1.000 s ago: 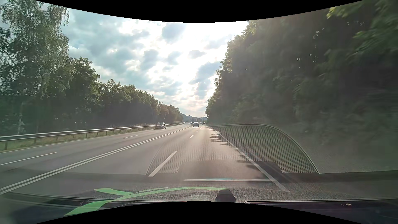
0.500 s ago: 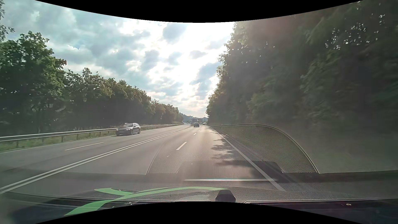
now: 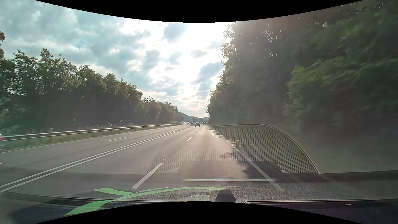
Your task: Follow the waypoints while adhering to traffic rules and regulations
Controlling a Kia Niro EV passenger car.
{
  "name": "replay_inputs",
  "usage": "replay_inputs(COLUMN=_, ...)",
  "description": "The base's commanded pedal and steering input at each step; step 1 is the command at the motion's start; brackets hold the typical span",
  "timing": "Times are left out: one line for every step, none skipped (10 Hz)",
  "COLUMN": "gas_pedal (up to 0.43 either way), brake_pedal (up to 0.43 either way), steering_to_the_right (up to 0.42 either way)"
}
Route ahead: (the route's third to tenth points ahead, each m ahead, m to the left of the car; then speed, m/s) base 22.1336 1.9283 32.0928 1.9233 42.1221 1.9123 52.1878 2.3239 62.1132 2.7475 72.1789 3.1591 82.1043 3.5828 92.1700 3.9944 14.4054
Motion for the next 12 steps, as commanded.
replay_inputs(gas_pedal=0.157, brake_pedal=0.000, steering_to_the_right=-0.003)
replay_inputs(gas_pedal=0.157, brake_pedal=0.000, steering_to_the_right=-0.001)
replay_inputs(gas_pedal=0.157, brake_pedal=0.000, steering_to_the_right=-0.002)
replay_inputs(gas_pedal=0.157, brake_pedal=0.000, steering_to_the_right=-0.001)
replay_inputs(gas_pedal=0.157, brake_pedal=0.000, steering_to_the_right=-0.002)
replay_inputs(gas_pedal=0.157, brake_pedal=0.000, steering_to_the_right=-0.002)
replay_inputs(gas_pedal=0.157, brake_pedal=0.000, steering_to_the_right=-0.002)
replay_inputs(gas_pedal=0.157, brake_pedal=0.000, steering_to_the_right=-0.002)
replay_inputs(gas_pedal=0.157, brake_pedal=0.000, steering_to_the_right=-0.002)
replay_inputs(gas_pedal=0.150, brake_pedal=0.000, steering_to_the_right=-0.002)
replay_inputs(gas_pedal=0.150, brake_pedal=0.000, steering_to_the_right=-0.002)
replay_inputs(gas_pedal=0.150, brake_pedal=0.000, steering_to_the_right=-0.002)
